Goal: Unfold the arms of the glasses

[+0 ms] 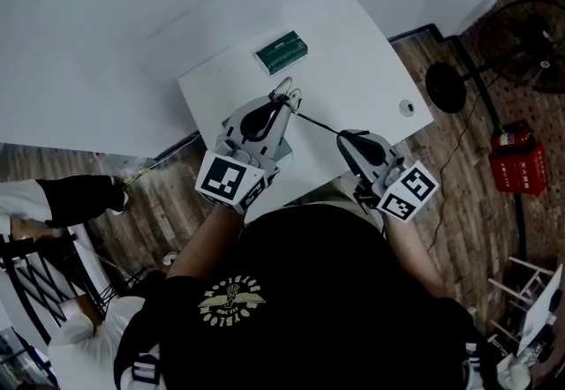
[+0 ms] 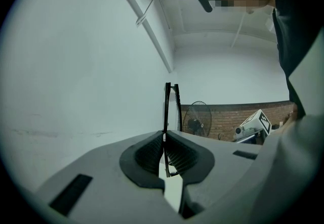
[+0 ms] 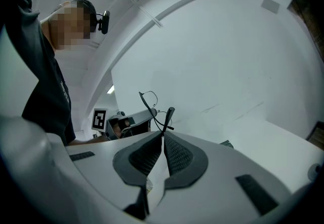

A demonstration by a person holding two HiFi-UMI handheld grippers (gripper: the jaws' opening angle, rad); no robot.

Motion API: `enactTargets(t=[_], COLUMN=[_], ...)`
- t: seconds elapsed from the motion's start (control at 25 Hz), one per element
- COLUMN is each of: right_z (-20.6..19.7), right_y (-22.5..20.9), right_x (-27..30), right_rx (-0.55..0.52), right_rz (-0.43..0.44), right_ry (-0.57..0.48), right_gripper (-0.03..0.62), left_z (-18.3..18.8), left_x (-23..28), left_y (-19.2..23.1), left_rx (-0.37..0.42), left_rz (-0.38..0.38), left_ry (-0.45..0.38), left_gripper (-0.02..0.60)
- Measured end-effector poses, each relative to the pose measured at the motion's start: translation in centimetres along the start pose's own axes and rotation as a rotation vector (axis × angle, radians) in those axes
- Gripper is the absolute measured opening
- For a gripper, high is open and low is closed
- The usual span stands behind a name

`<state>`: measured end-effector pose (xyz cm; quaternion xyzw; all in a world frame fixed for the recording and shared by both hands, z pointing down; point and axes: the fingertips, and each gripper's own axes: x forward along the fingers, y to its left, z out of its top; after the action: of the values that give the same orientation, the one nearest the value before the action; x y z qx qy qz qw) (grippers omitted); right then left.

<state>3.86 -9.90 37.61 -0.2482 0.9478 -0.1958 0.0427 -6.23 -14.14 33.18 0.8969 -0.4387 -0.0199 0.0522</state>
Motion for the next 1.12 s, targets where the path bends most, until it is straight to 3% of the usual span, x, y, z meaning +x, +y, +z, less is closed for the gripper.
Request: enactTargets(t=[0.56, 0.88, 1.12], right_z=[-2.2, -3.1, -1.2], right_y=[1.7, 0.5, 0.3], right_x=[-1.0, -1.5, -2.0], right_rx=[0.051, 0.09, 0.027], right_rz=[-0.056, -0.129, -0.178], right_ry=[-0.004, -0.006, -0.038], right_gripper=[0.018, 0.056, 0.083], left_z=[0.3, -1.6, -2.9], left_x=[-2.1, -3.4, -3.9], left_y=[-0.6, 3.5, 4.7], left_rx=[-0.013, 0.024, 0.083], left_rz=[-0.043, 0.069, 0.125], left_ry=[-0.019, 0.026, 0.077], left_gripper=[0.021, 0.02, 0.02])
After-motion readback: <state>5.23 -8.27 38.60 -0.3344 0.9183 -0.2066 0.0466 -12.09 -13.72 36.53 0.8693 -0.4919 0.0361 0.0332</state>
